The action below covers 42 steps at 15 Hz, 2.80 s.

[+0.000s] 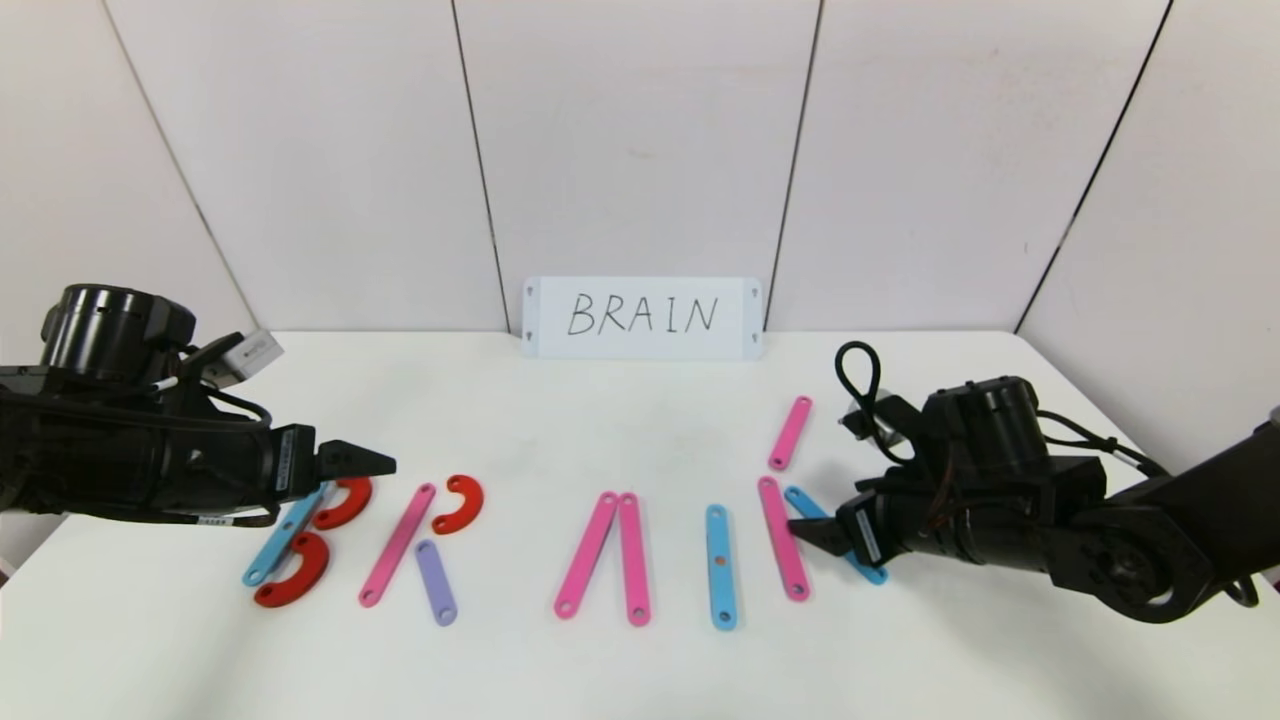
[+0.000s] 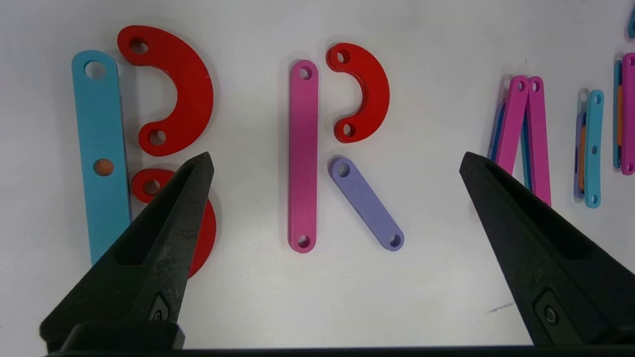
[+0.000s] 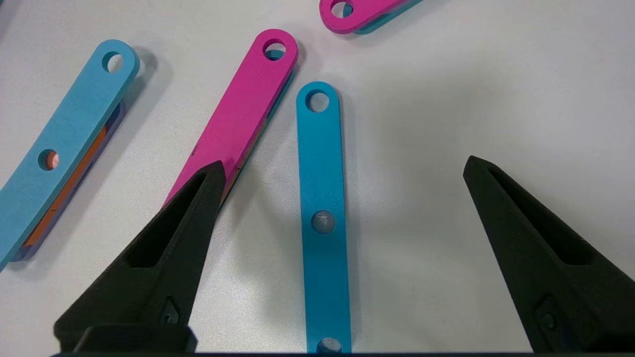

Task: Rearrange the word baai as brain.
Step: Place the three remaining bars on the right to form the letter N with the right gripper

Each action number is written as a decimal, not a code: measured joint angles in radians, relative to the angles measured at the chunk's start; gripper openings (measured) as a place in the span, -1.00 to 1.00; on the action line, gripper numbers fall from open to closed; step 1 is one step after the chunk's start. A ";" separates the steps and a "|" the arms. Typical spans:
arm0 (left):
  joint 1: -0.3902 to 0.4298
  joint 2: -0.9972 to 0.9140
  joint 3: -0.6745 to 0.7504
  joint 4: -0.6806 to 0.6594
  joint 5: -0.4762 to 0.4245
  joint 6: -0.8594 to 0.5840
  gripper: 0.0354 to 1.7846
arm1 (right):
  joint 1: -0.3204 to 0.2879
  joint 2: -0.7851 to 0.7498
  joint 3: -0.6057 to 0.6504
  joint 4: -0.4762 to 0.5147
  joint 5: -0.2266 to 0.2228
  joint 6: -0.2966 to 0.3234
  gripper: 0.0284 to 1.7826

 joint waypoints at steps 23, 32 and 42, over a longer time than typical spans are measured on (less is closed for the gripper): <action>-0.003 0.003 0.002 0.000 0.000 0.000 0.95 | 0.077 0.172 -0.590 0.383 -0.366 0.282 0.95; -0.003 0.000 0.001 0.000 0.000 0.000 0.95 | 0.094 0.297 -0.678 0.415 -0.389 0.345 0.93; -0.003 -0.001 0.002 0.000 0.000 0.000 0.95 | 0.100 0.304 -0.673 0.413 -0.389 0.353 -0.56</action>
